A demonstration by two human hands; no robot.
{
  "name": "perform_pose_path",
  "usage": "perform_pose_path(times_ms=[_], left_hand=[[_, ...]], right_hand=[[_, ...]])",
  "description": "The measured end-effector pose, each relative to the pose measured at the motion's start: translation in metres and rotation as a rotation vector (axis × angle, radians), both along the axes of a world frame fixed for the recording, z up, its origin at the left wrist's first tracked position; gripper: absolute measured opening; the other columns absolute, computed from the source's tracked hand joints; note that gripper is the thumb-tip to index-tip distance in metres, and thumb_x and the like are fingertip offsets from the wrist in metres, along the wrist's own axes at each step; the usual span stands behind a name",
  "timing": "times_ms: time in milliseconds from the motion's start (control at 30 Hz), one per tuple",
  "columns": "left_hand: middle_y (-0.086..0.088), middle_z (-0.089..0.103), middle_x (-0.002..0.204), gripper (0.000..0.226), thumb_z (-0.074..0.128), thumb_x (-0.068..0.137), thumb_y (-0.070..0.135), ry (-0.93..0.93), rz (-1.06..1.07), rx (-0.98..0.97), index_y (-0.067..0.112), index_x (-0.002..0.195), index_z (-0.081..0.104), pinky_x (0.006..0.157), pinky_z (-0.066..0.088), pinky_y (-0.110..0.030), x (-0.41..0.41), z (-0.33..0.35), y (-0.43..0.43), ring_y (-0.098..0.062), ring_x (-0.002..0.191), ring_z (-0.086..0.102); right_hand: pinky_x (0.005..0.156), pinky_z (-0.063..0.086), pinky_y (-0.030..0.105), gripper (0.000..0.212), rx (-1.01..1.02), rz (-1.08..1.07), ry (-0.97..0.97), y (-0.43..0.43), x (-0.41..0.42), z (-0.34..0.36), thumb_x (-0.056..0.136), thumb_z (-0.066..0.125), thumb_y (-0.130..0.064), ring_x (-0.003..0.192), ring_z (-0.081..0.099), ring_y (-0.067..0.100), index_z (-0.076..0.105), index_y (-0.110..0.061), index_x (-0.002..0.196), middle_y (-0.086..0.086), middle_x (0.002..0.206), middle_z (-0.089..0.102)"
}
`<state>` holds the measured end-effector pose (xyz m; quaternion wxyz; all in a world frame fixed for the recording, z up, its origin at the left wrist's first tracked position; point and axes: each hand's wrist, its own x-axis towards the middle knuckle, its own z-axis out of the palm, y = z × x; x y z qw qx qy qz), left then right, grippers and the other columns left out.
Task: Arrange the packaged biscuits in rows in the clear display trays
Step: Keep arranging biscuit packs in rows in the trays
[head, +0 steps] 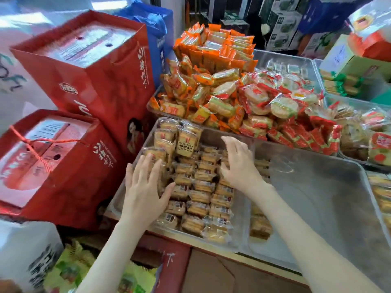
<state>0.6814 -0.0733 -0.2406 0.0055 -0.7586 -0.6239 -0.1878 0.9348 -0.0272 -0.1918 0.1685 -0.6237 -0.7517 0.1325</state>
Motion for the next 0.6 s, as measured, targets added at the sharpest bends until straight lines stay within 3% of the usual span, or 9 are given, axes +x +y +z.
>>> perform_pose_path(times_ms=[100, 200, 300, 367, 467, 533, 600], left_hand=[[-0.021, 0.033, 0.154, 0.072, 0.042, 0.090, 0.055, 0.032, 0.027, 0.033, 0.005, 0.142, 0.045, 0.117, 0.012, -0.061, 0.003, -0.007, 0.000, -0.033, 0.146, 0.022], [-0.020, 0.031, 0.155, 0.070, 0.045, 0.089, 0.053, 0.052, 0.046, 0.098, 0.007, 0.142, 0.048, 0.117, 0.009, -0.063, 0.003, -0.010, 0.000, -0.033, 0.147, 0.022], [-0.020, 0.028, 0.157, 0.069, 0.046, 0.088, 0.051, 0.046, 0.063, 0.121, 0.008, 0.143, 0.046, 0.117, 0.009, -0.064, 0.002, -0.009, 0.001, -0.035, 0.148, 0.020], [-0.020, 0.026, 0.158, 0.070, 0.047, 0.088, 0.049, 0.032, 0.069, 0.134, 0.009, 0.145, 0.043, 0.117, 0.007, -0.063, 0.002, -0.009, 0.001, -0.035, 0.148, 0.018], [-0.020, 0.025, 0.158, 0.070, 0.047, 0.088, 0.046, -0.015, 0.050, 0.139, 0.009, 0.146, 0.041, 0.118, 0.005, -0.059, 0.000, -0.006, -0.001, -0.034, 0.148, 0.017], [-0.018, 0.025, 0.158, 0.069, 0.049, 0.088, 0.042, -0.084, -0.004, 0.151, 0.009, 0.147, 0.038, 0.118, 0.010, -0.060, -0.001, -0.001, -0.003, -0.033, 0.148, 0.018], [-0.012, 0.018, 0.160, 0.070, 0.052, 0.088, 0.041, -0.288, -0.119, 0.128, 0.014, 0.149, 0.030, 0.120, 0.014, -0.052, 0.001, 0.014, -0.009, -0.027, 0.150, 0.012]], right_hand=[[0.119, 0.000, 0.038, 0.088, -0.068, 0.014, -0.047, 0.046, -0.051, -0.015, 0.096, 0.056, -0.025, 0.149, -0.004, 0.022, -0.010, -0.016, 0.154, 0.006, 0.163, -0.004], [0.119, 0.004, 0.043, 0.098, -0.083, -0.036, -0.192, 0.071, -0.084, -0.032, 0.093, 0.060, -0.027, 0.148, 0.002, 0.028, -0.016, -0.011, 0.152, 0.011, 0.161, 0.002], [0.114, 0.018, 0.041, 0.086, 0.046, -0.114, -0.338, 0.070, -0.097, -0.036, 0.088, 0.062, -0.017, 0.134, 0.022, 0.029, 0.005, -0.008, 0.152, 0.011, 0.146, 0.023], [0.110, 0.021, 0.040, 0.073, 0.107, -0.057, -0.363, 0.060, -0.097, -0.036, 0.084, 0.062, -0.009, 0.129, 0.027, 0.029, 0.023, -0.012, 0.146, 0.010, 0.139, 0.029], [0.099, 0.037, 0.042, 0.078, 0.230, 0.036, -0.423, 0.043, -0.090, -0.035, 0.065, 0.073, 0.004, 0.117, 0.043, 0.032, 0.044, -0.012, 0.135, 0.013, 0.126, 0.047], [0.086, 0.045, 0.042, 0.082, 0.315, 0.092, -0.370, 0.028, -0.080, -0.019, 0.050, 0.078, 0.008, 0.106, 0.048, 0.031, 0.050, -0.010, 0.125, 0.012, 0.114, 0.056], [0.086, 0.045, 0.043, 0.081, 0.366, 0.256, -0.239, 0.008, -0.064, 0.009, 0.052, 0.080, 0.007, 0.108, 0.043, 0.028, 0.049, -0.010, 0.124, 0.011, 0.114, 0.057]])
